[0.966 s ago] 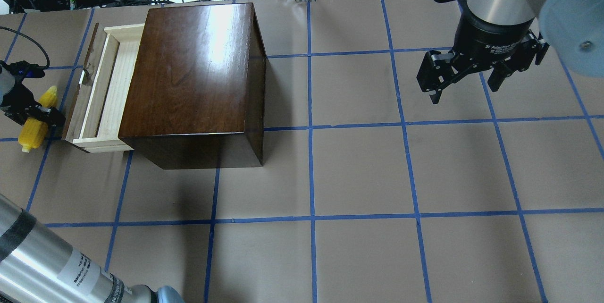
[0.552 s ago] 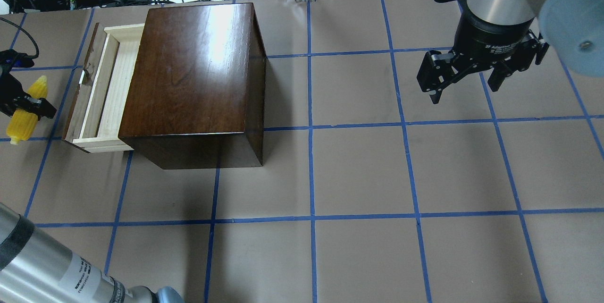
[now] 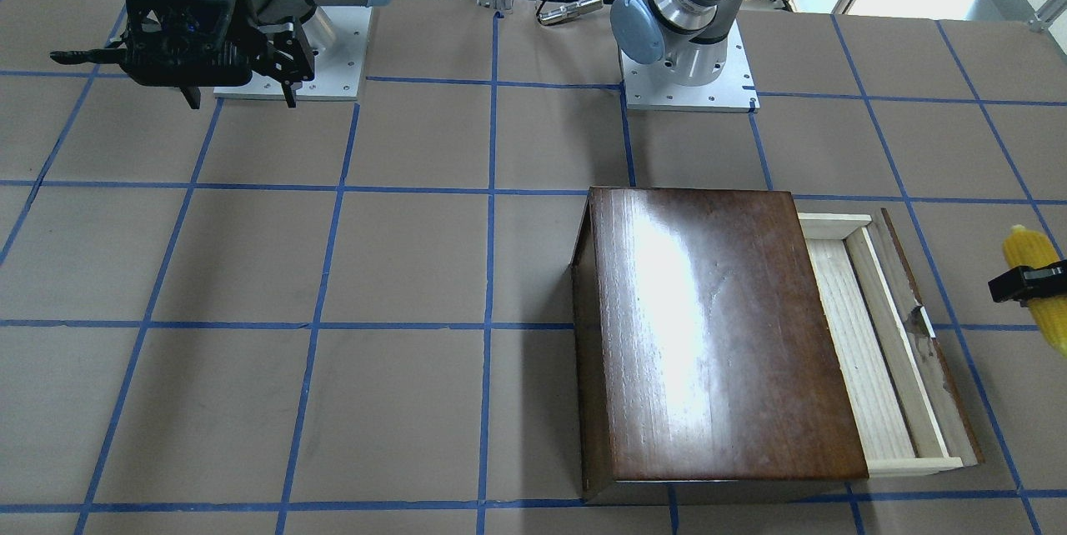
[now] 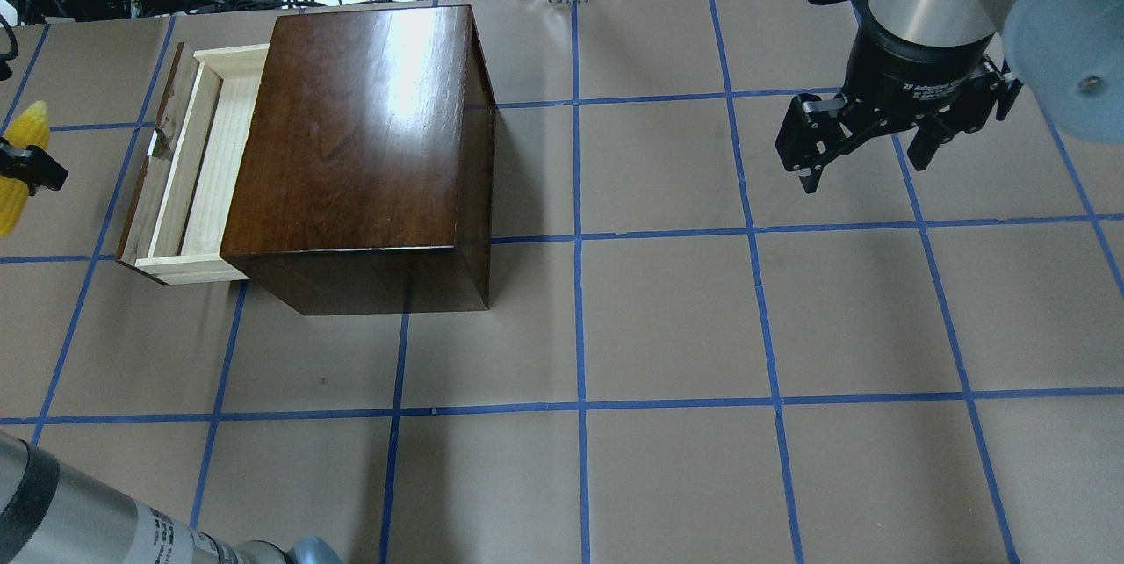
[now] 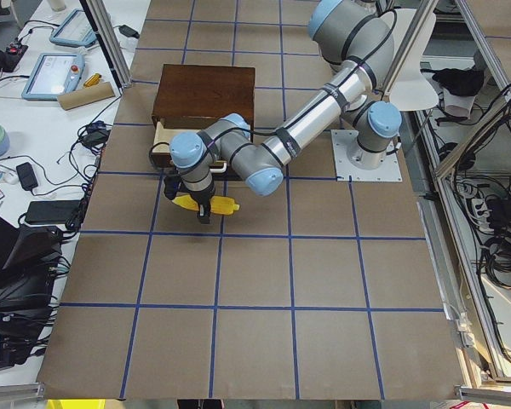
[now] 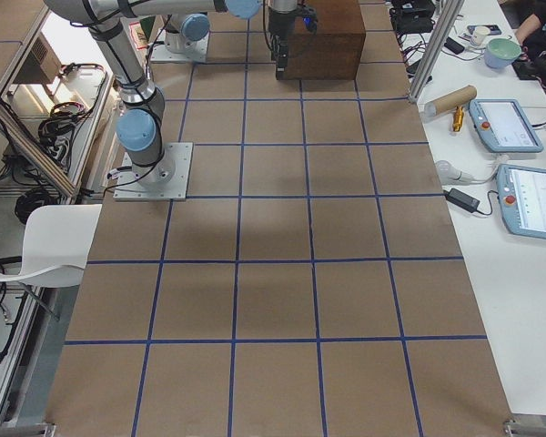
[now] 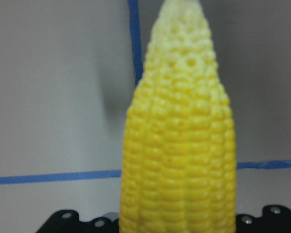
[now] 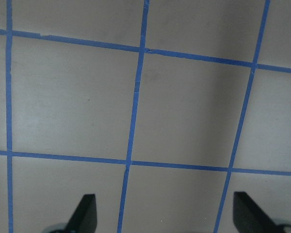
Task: Open drawer and put corn inside
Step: 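Close the left gripper on the corn and lift it upright, then carry the corn over the open drawer and lower it inside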
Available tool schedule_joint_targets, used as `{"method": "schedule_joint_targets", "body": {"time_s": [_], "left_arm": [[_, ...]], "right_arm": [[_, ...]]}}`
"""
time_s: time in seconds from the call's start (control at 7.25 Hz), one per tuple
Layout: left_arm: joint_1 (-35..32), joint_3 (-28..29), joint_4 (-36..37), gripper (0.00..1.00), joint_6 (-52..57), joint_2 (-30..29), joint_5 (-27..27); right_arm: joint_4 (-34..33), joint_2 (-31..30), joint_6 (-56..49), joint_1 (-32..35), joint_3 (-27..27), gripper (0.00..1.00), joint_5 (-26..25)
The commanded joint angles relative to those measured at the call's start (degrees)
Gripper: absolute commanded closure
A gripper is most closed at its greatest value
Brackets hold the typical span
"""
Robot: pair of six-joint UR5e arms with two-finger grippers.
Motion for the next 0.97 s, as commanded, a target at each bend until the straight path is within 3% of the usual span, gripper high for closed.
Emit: {"method": "schedule_joint_targets", "body": {"time_s": [0.0,0.55,0.83], "left_arm": [[-3.6,1.7,-7.8,1.00,-3.8,4.3,-0.8],[-14.5,1.0,-8.8,1.00,-18.1,6.6,-1.2],[-17.4,0.1,-8.8,1.00,-19.8,6.5,-6.9]], "right_arm": [[0.0,0.0,0.0,0.0,0.0,0.00,0.0],[0.0,0.0,0.0,0.0,0.0,0.00,0.0],[0.0,0.0,0.0,0.0,0.0,0.00,0.0]]}}
